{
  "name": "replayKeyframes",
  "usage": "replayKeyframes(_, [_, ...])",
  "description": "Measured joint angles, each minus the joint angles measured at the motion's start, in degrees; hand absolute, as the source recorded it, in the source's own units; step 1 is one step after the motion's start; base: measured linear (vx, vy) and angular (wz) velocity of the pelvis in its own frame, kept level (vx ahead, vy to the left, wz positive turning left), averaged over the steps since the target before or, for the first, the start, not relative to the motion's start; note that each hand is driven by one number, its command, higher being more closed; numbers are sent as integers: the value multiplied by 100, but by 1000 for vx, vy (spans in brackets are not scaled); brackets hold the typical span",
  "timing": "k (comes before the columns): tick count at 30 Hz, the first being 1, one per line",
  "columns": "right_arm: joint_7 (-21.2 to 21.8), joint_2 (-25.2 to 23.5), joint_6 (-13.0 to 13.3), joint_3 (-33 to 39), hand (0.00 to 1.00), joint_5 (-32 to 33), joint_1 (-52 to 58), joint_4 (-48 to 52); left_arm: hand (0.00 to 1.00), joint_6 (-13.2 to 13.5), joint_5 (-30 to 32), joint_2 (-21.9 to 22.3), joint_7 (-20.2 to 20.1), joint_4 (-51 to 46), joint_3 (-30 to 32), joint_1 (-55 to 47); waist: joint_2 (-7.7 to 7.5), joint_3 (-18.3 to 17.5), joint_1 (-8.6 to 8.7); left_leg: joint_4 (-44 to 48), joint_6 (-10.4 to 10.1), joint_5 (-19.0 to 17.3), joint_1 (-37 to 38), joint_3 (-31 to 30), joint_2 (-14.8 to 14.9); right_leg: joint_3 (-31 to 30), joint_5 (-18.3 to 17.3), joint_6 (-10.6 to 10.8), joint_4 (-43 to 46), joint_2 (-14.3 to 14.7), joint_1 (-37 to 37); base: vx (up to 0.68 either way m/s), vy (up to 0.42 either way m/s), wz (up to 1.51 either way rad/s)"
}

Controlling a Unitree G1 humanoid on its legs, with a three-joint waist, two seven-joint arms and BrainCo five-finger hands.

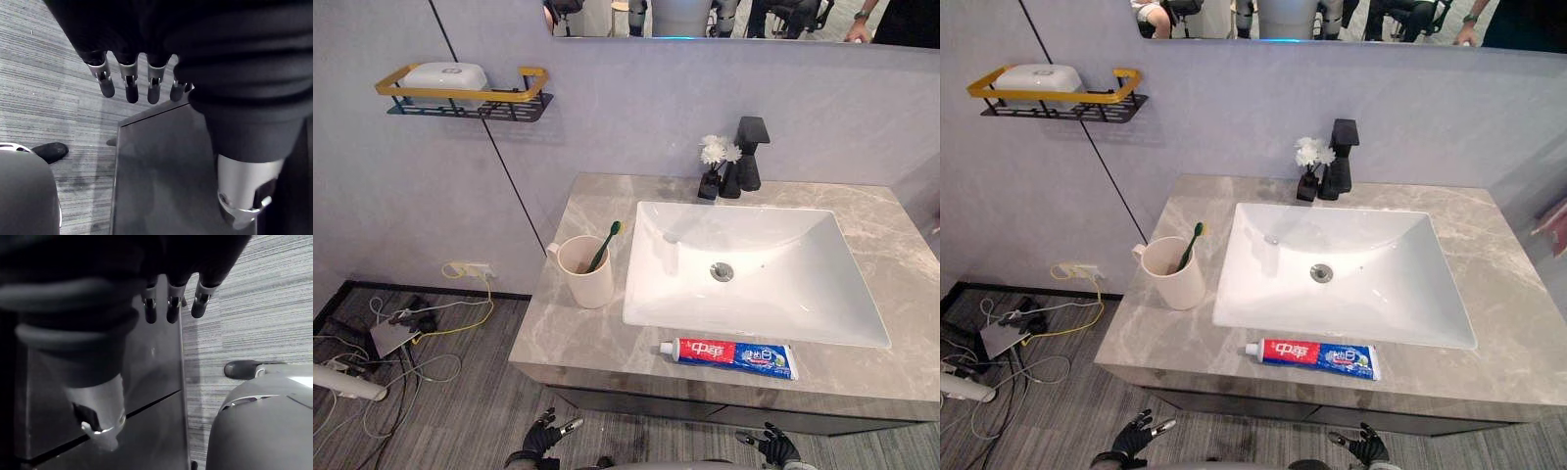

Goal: Organize washtable

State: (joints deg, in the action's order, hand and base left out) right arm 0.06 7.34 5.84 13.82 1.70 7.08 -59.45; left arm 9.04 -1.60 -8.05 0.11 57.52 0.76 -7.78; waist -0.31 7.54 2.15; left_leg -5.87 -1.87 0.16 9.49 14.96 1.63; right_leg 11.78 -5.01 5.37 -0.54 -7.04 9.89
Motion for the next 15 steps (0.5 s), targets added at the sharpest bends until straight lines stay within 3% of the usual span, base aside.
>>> replayKeyframes(8, [-6, 72, 26, 477, 0, 121, 22, -46, 0, -3, -47, -8, 124, 0, 98, 6, -46, -5, -28, 34, -36, -17, 31, -62, 33, 188, 73, 29, -269, 3, 213, 25, -21, 7])
replayKeyframes(12, [16, 248, 28, 756, 0, 120, 45, -44, 0, -8, -57, -103, 128, -103, 713, 34, -52, -11, -25, 36, -41, -20, 29, -70, 34, 206, 74, 30, -269, -1, 221, -7, -5, 1])
replayKeyframes(15, [27, 431, 35, 998, 0, 119, 152, -40, 0, -14, -121, -479, 137, -429, 1350, 28, -80, -34, -37, 37, -45, -18, 28, -101, 35, 239, 73, 29, -268, -2, 242, -22, -20, 6])
